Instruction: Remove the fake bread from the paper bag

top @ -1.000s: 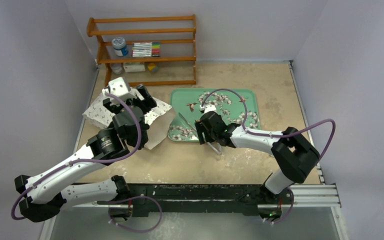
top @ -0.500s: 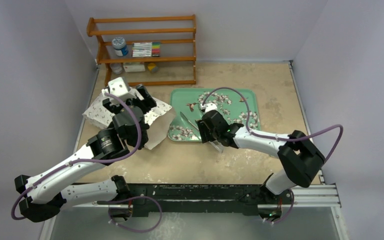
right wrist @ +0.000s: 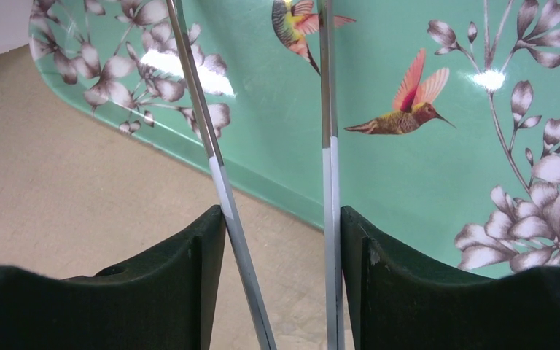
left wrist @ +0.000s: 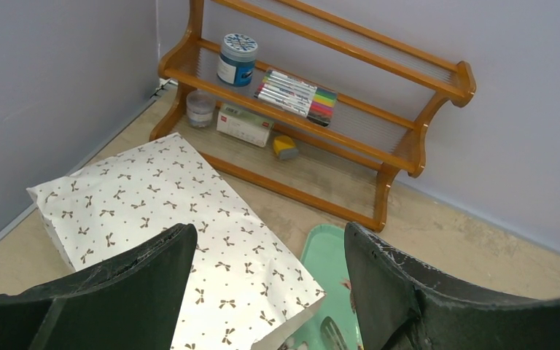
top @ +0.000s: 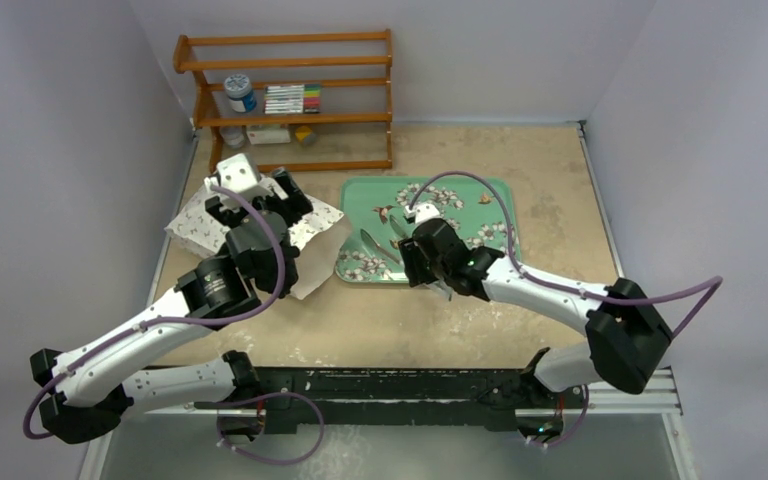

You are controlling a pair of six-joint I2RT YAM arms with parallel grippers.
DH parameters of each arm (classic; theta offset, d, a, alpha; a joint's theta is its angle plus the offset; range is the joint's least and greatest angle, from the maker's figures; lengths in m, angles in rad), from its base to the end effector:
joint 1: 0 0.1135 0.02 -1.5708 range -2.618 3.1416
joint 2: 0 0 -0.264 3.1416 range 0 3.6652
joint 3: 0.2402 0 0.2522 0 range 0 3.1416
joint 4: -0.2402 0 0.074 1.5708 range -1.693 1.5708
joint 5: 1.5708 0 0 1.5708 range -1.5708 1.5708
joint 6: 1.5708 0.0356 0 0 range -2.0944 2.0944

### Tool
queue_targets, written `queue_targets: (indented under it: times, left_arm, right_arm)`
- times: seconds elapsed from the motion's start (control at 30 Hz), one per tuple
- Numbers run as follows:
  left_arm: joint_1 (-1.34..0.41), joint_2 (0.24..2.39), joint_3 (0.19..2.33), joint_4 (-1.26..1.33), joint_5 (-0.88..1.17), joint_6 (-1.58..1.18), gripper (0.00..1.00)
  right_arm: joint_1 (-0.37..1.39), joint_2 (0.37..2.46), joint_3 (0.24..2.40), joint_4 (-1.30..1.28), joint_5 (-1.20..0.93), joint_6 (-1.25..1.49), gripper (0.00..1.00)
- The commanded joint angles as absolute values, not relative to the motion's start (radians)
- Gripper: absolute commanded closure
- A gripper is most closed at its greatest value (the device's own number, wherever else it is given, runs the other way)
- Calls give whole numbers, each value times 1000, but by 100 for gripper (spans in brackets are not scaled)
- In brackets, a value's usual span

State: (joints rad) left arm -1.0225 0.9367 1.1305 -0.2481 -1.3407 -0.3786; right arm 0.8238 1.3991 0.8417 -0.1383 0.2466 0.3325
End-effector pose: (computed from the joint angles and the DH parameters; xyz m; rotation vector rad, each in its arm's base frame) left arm 0.1205 -0.1308 0.4278 -0.5012 1.5017 -0.0056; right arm 0.2087 0.2126 0.2254 -0.4226 2.2244 0.3432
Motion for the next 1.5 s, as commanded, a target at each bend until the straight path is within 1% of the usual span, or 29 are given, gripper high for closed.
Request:
queue_targets:
  times: [0.0,0.3,0.57,0.97,1.17,1.33,1.47]
  left_arm:
    - [-1024,940,1150,-207,-1362,-346,26]
    - [-1018,963,1160,-197,-1363,-329,25]
    - [-973,1000,1211,-310,-1321,-408,25]
    - [-924,1006,1228,-365,-1278,-462,25]
    - [-908,1015,1244,-391,-1254,-486,25]
    - [-880,1025,1255,-421,-1214,-504,25]
    - [-825,1033,1254,-431,-1147,-514,24]
  right_arm:
    - [836,1322,841,-164,240,322,44]
    - [856,1203,833,-224,204,354,45]
    - [925,1113,859,-294,209,379,46]
    - [1006,1001,900,-344,184,378,46]
    - [1045,1019,913,-269,157,348,46]
    - [1054,1096,919,-169,166,312,46]
    - [1055,1180,933,-78,192,286,45]
